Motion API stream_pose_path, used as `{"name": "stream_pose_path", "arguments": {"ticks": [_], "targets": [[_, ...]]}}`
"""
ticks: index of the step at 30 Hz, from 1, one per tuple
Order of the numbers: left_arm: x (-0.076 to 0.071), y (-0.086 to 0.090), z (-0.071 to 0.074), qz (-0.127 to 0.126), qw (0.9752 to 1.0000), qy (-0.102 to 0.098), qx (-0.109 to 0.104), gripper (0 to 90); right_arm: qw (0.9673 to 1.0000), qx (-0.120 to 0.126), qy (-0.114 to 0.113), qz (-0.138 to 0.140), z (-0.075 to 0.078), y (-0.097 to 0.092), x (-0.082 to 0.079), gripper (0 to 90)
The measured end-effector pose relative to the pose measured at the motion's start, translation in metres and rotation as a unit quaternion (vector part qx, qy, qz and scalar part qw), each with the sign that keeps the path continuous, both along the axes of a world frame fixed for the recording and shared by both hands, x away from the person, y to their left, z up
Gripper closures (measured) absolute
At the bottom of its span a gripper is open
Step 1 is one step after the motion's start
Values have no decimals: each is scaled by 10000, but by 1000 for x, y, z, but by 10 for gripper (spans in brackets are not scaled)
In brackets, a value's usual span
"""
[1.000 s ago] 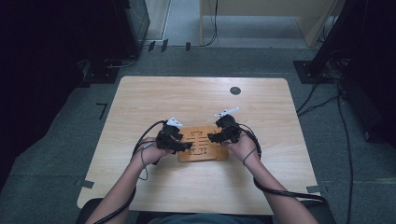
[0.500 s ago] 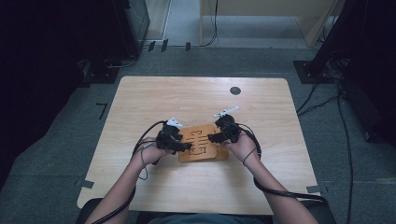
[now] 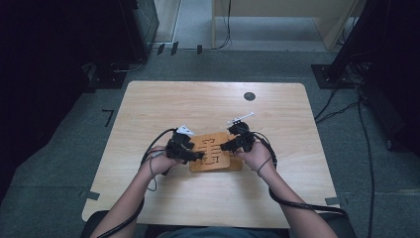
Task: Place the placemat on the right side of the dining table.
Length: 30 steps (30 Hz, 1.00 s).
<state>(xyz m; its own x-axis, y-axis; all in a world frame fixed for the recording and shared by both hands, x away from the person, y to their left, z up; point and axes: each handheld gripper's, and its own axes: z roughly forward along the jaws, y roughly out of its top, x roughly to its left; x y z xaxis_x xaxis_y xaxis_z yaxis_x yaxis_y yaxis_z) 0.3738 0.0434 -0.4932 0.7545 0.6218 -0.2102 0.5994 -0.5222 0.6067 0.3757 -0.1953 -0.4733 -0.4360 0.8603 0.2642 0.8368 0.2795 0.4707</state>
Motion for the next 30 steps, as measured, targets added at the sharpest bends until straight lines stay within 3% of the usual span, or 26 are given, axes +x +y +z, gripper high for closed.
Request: {"name": "stream_pose_path", "arguments": {"ticks": [11, 30], "targets": [[0, -2, -1, -43, 10000, -6, -54, 347, 9997, -17, 223, 57, -3, 4, 0, 505], [-1, -2, -1, -29, 9999, 8, -116, 344, 9988, 103, 470, -45, -6, 6, 2, 480]]}}
